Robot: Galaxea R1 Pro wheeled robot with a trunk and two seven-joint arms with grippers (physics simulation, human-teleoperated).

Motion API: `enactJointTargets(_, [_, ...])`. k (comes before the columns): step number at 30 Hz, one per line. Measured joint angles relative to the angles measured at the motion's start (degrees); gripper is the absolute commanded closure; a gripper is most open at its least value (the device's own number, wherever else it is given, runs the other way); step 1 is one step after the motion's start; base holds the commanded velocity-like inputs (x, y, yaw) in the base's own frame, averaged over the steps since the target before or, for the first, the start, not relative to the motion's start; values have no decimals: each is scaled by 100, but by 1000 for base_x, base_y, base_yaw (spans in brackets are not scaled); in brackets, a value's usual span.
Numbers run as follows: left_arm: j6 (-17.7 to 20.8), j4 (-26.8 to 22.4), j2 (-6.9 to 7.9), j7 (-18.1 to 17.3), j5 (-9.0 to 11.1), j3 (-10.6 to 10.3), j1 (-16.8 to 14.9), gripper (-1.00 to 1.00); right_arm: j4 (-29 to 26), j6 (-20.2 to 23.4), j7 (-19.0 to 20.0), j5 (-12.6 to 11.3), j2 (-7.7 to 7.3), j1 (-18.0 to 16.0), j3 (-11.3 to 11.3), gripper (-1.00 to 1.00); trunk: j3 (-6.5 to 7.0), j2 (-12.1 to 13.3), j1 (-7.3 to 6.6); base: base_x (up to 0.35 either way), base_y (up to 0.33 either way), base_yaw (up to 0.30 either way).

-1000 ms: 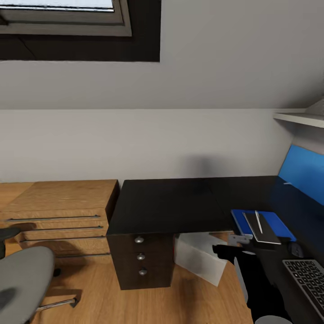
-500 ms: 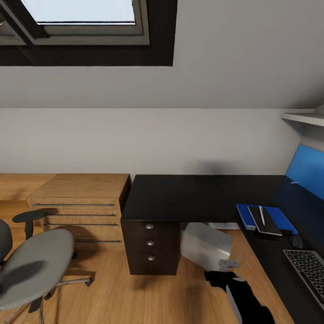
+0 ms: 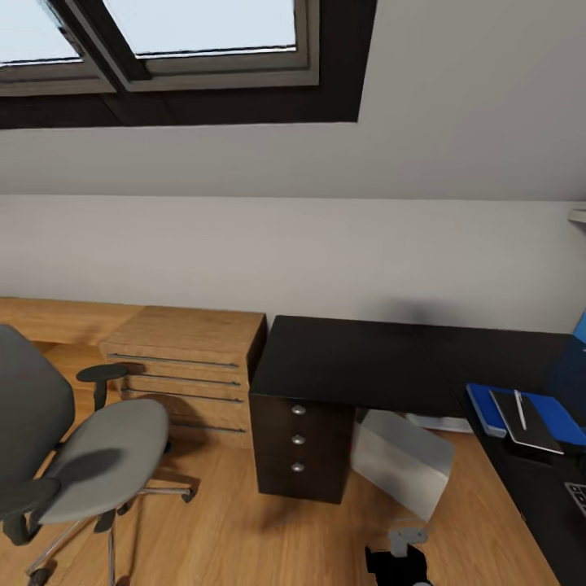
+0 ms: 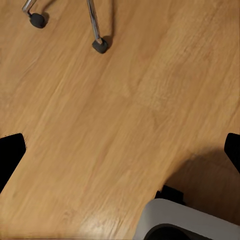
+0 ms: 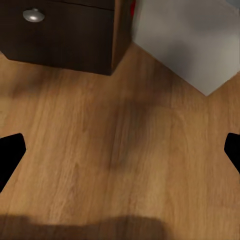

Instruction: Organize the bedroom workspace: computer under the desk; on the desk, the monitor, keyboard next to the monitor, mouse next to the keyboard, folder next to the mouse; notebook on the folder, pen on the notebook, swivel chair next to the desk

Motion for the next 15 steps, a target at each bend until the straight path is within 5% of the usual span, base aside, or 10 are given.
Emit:
enactJointTargets(7, [-1,0,-5,-1,-7,4,1,-100,1207,-1193,-259,-6,-138,3,-8,-100,15,0,0,0,0,266])
enactJointTargets(11, [-1,0,-5,-6,-4,3,2,-100,1459,-1588,-288,-11,-240,139,-4,-100,24,0,0,0,0,267])
enactJointTargets(13, [-2,0,-5,-7,-3,3,1,-100,1514,-1866,-290,-19,-322,365,-16,-100,27,0,0,0,0,269])
enactJointTargets(15, [-2,-1,-4,-8,4,-3,3,-100,1561,-2780,-299,-48,-528,855,-40,-100,32,0,0,0,0,270])
